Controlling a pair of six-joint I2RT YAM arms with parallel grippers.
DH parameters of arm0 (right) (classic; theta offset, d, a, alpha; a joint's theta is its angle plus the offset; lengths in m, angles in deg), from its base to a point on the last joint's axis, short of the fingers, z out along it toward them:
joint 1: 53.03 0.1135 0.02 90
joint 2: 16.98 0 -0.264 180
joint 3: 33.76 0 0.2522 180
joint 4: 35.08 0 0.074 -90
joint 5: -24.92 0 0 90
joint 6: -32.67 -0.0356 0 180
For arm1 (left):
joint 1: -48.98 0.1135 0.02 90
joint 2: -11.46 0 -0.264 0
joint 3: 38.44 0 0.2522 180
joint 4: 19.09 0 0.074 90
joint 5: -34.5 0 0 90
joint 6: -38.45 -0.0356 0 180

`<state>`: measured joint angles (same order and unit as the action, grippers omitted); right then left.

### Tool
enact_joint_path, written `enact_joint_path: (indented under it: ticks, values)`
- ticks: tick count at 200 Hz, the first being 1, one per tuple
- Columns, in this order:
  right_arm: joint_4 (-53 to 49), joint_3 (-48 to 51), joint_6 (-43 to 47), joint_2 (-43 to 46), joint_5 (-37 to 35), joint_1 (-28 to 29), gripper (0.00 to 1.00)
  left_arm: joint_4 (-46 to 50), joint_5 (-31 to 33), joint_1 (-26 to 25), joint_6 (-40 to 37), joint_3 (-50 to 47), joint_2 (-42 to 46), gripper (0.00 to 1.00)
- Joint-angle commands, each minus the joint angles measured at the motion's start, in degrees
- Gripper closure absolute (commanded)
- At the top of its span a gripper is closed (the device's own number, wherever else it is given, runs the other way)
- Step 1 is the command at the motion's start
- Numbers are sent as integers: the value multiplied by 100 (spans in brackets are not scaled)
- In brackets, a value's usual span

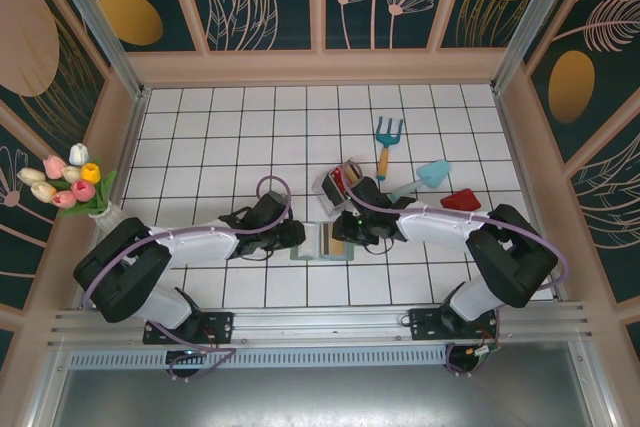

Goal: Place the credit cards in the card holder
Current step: Flip over the card slot in the card holder.

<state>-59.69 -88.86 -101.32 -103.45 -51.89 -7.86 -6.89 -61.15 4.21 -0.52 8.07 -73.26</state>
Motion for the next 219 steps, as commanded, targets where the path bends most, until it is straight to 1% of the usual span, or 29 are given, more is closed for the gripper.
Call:
enact_joint_path:
  ticks: [1,47,74,91,106,129,155,178,192,219]
  values:
    - [111,-197,-13,-84,131,46,68,-243,-233,5,-28,-94,-140,65]
    - [201,-193,-20,-131,192,45,67,-344,-299,4,8,-120,-228,68]
    - [422,-127,-109,-159,363,27,65,-419,-342,4,49,-179,-215,69]
    - [460,-64,-263,-126,323,19,63,-428,-344,6,66,-195,-224,69]
    - [527,95,-569,-122,276,-61,60,-437,-330,4,83,-206,-221,69]
    - [598,255,-733,-118,225,-113,57,-456,-331,6,114,-211,-212,69]
    - [763,320,-769,-92,358,-113,59,-467,-358,4,116,-208,-233,69]
    - [845,329,-815,96,267,-132,61,-468,-358,8,114,-224,-233,69]
    - [1038,366,-823,185,502,-198,62,-500,-382,5,131,-232,-229,69]
    - [1402,529,-937,482,690,-219,64,-503,-369,6,166,-234,-198,70]
